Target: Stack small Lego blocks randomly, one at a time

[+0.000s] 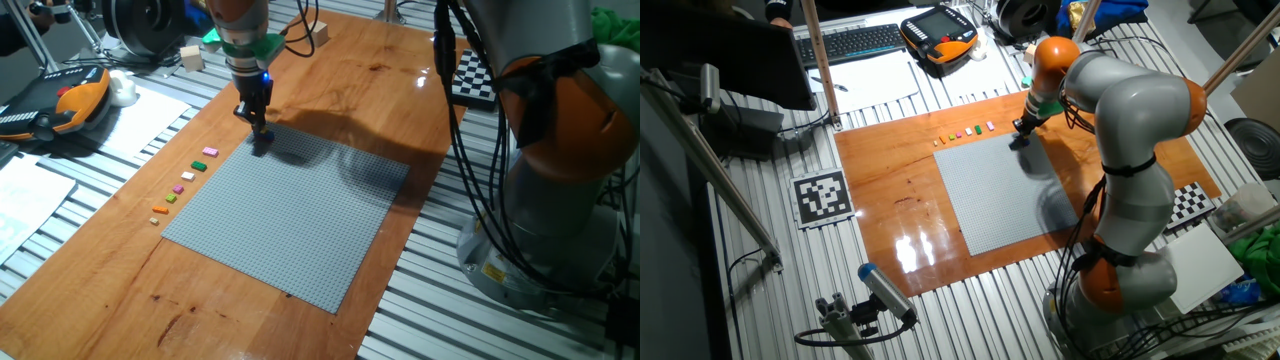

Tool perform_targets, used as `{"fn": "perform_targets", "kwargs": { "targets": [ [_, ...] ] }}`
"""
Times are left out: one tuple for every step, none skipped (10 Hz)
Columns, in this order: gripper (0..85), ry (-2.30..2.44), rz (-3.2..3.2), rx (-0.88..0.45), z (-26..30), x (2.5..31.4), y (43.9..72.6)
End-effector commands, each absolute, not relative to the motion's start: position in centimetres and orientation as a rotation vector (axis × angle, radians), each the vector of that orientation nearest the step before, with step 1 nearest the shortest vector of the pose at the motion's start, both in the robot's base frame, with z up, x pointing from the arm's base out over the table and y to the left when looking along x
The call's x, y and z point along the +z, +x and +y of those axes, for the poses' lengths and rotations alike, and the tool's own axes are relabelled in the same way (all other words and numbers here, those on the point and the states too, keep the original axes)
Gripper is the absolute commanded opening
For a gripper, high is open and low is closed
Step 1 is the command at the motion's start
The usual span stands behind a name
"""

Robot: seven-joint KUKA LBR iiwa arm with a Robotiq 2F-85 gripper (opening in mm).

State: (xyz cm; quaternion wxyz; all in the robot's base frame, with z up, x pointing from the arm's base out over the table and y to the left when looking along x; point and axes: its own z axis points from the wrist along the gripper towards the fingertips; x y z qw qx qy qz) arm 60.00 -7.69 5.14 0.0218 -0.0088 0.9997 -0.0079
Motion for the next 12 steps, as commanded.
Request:
{"fn": "perform_targets", "kwargs": {
  "targets": [
    [0.0, -0.025, 3.100, -0.024, -7.67, 5.02, 59.89],
    [0.0, -0.023, 3.100, -0.024, -7.64, 5.03, 59.91],
    [0.0, -0.020, 3.100, -0.026, -7.58, 5.05, 59.95],
    [0.0, -0.020, 3.100, -0.026, -7.56, 5.00, 59.98],
    [0.0, -0.020, 3.098, -0.024, -7.51, 4.90, 60.05],
    [0.0, -0.020, 3.097, -0.024, -7.51, 4.77, 60.11],
    [0.0, -0.020, 3.095, -0.029, -7.52, 4.73, 60.14],
    [0.0, -0.020, 3.095, -0.029, -7.52, 4.73, 60.15],
    [0.0, -0.020, 3.095, -0.029, -7.53, 4.72, 60.14],
    [0.0, -0.020, 3.094, -0.029, -7.54, 4.73, 60.14],
    [0.0, -0.021, 3.093, -0.031, -7.55, 4.74, 60.15],
    [0.0, -0.018, 3.093, -0.031, -7.56, 4.75, 60.14]
  ]
}}
